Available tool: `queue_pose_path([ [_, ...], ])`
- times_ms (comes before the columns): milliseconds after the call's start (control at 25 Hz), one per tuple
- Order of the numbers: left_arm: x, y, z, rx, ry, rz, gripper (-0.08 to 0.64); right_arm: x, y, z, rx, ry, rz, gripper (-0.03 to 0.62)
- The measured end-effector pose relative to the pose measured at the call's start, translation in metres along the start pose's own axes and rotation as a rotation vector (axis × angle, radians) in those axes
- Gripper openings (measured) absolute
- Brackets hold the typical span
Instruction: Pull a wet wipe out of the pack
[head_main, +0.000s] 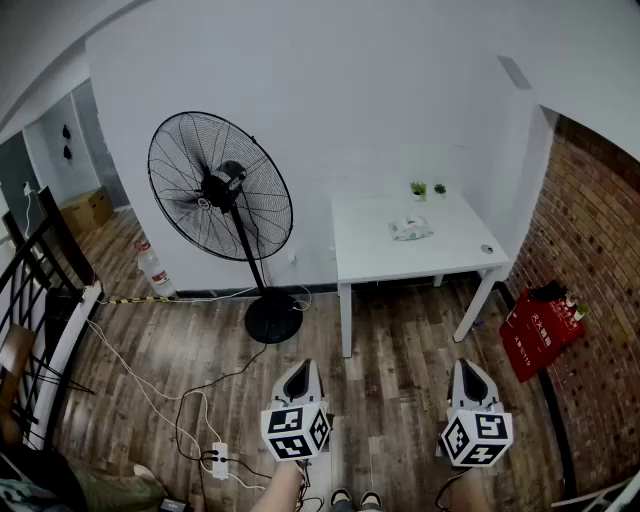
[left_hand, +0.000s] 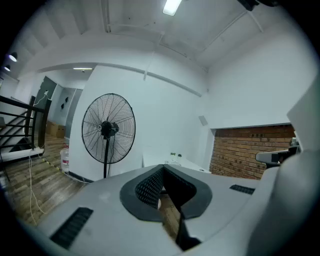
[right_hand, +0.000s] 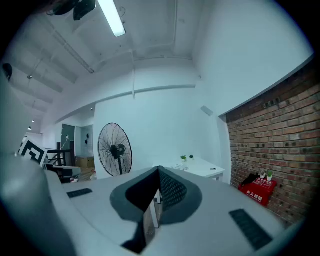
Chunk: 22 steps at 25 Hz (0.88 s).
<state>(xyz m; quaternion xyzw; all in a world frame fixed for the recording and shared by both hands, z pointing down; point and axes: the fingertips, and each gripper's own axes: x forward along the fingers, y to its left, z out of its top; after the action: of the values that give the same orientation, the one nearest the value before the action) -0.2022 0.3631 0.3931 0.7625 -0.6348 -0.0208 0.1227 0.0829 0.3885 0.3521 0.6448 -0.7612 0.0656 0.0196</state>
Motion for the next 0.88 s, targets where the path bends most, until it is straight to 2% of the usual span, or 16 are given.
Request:
queue_pose_path([
  [280,-0.004,-0.010,-0.003,0.008,-0.003,0.013,0.002,-0.005,-0.012,-0.003,0.009,0.002,0.009,0.000],
  [520,-0.007,-0.013,0.000,0.024,-0.011,0.018,0.002,-0.005,-0.016,0.001,0.087,-0.043,0.028,0.002],
  [880,-0.003,-0.006,-0.001,0.008,-0.007,0.018,0.002,-0.002,-0.007,-0.002,0.055,-0.032,0.046,0.002],
])
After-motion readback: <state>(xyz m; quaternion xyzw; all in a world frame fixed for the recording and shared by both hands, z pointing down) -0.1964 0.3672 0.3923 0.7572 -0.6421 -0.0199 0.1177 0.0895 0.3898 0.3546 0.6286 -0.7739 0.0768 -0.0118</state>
